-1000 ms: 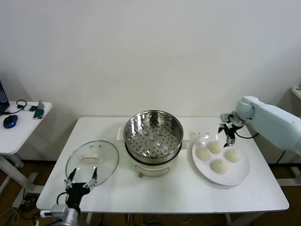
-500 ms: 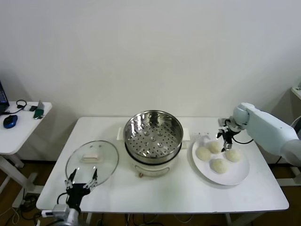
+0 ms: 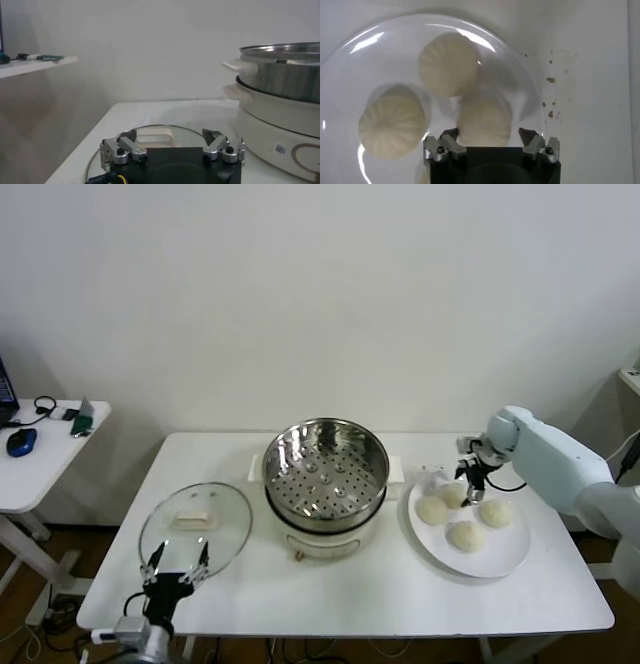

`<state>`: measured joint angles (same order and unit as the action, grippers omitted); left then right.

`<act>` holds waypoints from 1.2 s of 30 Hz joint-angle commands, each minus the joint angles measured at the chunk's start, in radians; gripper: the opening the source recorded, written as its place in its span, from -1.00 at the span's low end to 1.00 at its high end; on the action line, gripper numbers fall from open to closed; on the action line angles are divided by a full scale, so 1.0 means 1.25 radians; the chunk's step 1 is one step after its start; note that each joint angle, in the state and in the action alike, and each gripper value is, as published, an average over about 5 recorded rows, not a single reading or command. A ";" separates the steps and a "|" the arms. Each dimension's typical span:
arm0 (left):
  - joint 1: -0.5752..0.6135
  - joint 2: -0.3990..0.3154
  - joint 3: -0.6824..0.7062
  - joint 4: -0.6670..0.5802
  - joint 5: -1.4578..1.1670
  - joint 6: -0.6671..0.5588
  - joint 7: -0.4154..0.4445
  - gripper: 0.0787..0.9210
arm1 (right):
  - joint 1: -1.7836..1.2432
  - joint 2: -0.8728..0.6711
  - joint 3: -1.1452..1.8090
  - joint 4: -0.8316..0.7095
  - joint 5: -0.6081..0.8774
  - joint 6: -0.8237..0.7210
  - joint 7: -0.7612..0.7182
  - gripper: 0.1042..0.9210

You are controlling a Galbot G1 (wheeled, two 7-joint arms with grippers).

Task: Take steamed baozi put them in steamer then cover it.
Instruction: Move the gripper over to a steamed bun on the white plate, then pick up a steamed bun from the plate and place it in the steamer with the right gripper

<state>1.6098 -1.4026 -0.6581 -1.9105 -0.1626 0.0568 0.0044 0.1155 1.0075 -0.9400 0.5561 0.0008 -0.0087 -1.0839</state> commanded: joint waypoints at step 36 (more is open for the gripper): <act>0.002 -0.002 0.006 -0.006 0.001 0.002 -0.007 0.77 | 0.528 -0.058 -0.458 0.443 0.217 0.104 -0.007 0.34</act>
<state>1.6124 -1.4067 -0.6511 -1.9146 -0.1622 0.0579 -0.0043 0.5206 0.9584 -1.3179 0.8959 0.1680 0.1022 -1.0917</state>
